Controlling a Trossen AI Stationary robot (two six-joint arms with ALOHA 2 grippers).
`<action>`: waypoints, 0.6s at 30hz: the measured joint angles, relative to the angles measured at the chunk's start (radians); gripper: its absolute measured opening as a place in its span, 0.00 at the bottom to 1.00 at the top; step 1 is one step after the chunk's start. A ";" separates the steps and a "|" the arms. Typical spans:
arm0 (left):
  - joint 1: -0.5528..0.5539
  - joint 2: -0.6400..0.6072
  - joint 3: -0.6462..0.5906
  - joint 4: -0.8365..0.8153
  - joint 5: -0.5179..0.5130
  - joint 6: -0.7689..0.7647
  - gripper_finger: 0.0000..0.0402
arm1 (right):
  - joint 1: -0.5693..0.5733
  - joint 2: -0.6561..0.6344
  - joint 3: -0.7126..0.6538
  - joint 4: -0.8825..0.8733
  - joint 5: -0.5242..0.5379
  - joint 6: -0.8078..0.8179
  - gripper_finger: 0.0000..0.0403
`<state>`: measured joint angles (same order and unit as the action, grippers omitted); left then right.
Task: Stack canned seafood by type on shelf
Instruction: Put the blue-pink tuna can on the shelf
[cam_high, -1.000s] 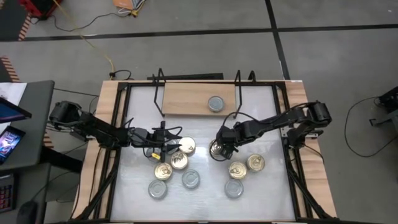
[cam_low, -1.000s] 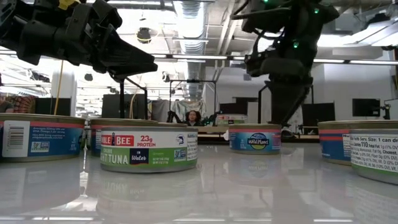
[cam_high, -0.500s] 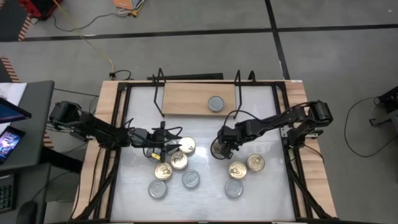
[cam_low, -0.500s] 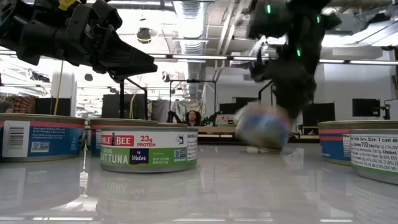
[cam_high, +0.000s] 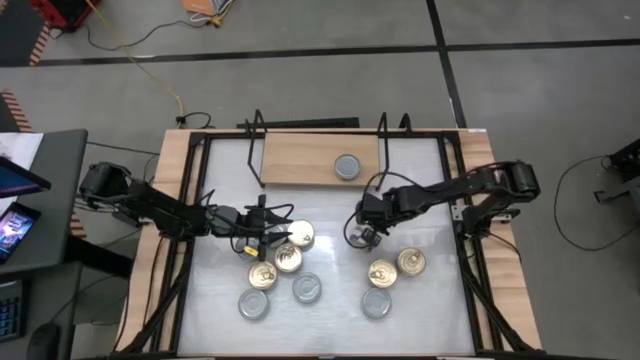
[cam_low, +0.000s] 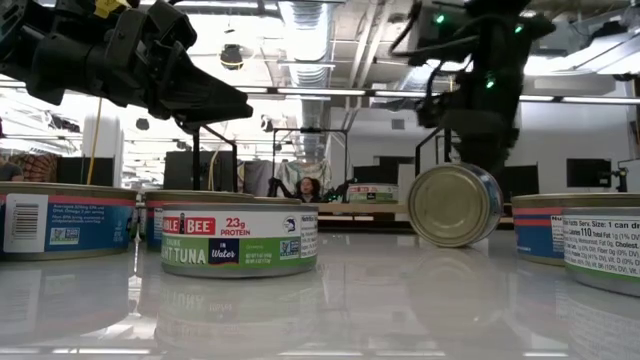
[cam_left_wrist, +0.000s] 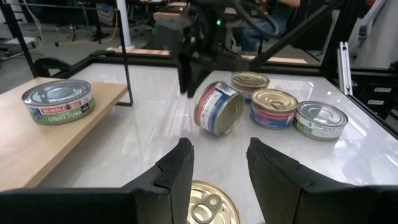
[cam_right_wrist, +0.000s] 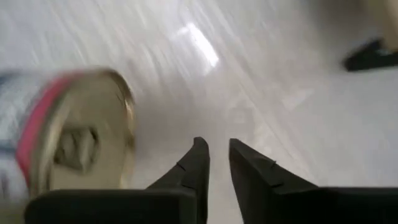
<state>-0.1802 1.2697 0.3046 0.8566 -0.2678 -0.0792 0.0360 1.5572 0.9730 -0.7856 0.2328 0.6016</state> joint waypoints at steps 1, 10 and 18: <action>0.000 0.000 0.000 0.000 0.000 0.000 0.35 | 0.000 -0.024 0.000 -0.006 0.004 -0.005 0.25; 0.000 0.000 0.000 0.000 -0.001 0.000 0.35 | 0.102 -0.193 0.002 0.070 0.019 -0.079 0.38; 0.000 0.000 0.000 0.002 -0.001 -0.003 0.35 | 0.218 -0.147 0.005 0.153 0.023 -0.055 0.63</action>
<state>-0.1802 1.2697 0.3046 0.8586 -0.2687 -0.0817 0.2541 1.4097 0.9779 -0.6329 0.2554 0.5464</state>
